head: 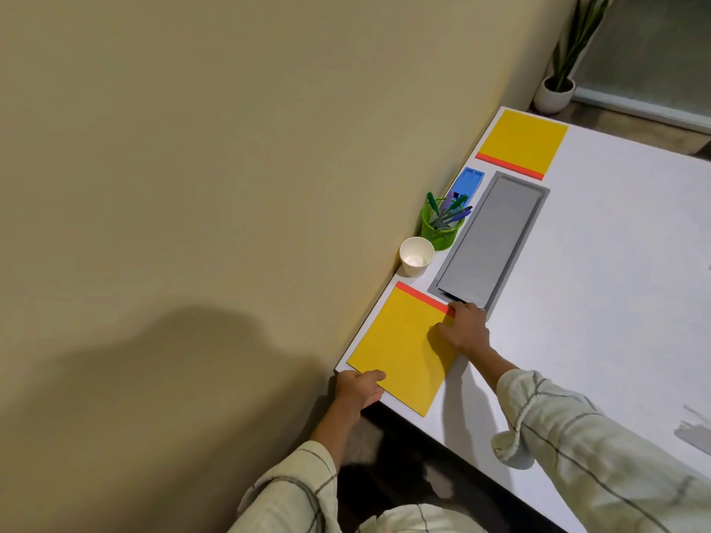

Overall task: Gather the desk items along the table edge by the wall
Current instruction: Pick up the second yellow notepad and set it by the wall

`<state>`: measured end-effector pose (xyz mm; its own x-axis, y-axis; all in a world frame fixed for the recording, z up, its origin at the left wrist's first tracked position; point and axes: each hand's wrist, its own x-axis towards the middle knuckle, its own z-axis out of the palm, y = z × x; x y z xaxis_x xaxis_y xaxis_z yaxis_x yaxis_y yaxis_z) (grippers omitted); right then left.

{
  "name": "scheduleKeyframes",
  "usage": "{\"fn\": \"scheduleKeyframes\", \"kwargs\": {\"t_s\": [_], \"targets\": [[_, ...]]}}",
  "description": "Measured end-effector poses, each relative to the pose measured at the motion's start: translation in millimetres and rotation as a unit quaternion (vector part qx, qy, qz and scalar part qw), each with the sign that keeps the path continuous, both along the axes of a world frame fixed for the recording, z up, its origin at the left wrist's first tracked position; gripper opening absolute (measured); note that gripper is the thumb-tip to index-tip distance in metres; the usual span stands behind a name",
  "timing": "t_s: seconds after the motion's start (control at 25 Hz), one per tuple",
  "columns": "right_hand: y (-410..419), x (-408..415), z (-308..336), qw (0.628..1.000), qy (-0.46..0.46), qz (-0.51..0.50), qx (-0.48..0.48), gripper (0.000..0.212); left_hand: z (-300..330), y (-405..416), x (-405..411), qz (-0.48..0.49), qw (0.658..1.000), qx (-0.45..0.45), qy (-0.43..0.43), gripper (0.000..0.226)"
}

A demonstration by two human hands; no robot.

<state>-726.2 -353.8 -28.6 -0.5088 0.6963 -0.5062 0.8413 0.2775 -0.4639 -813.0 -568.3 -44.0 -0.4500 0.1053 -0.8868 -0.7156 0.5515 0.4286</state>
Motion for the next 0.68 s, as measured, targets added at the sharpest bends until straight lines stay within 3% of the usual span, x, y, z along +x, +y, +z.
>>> {"fn": "scheduleKeyframes", "kwargs": {"t_s": [0.12, 0.68], "targets": [[-5, -1, -3, 0.999, -0.033, 0.015, 0.019, 0.056, 1, -1, 0, 0.008, 1.0, -0.017, 0.006, 0.025], [-10, 17, -2, 0.996, -0.02, 0.082, 0.032, 0.07, 22, -8, 3, 0.099, 0.994, 0.04, -0.011, 0.03]]}}
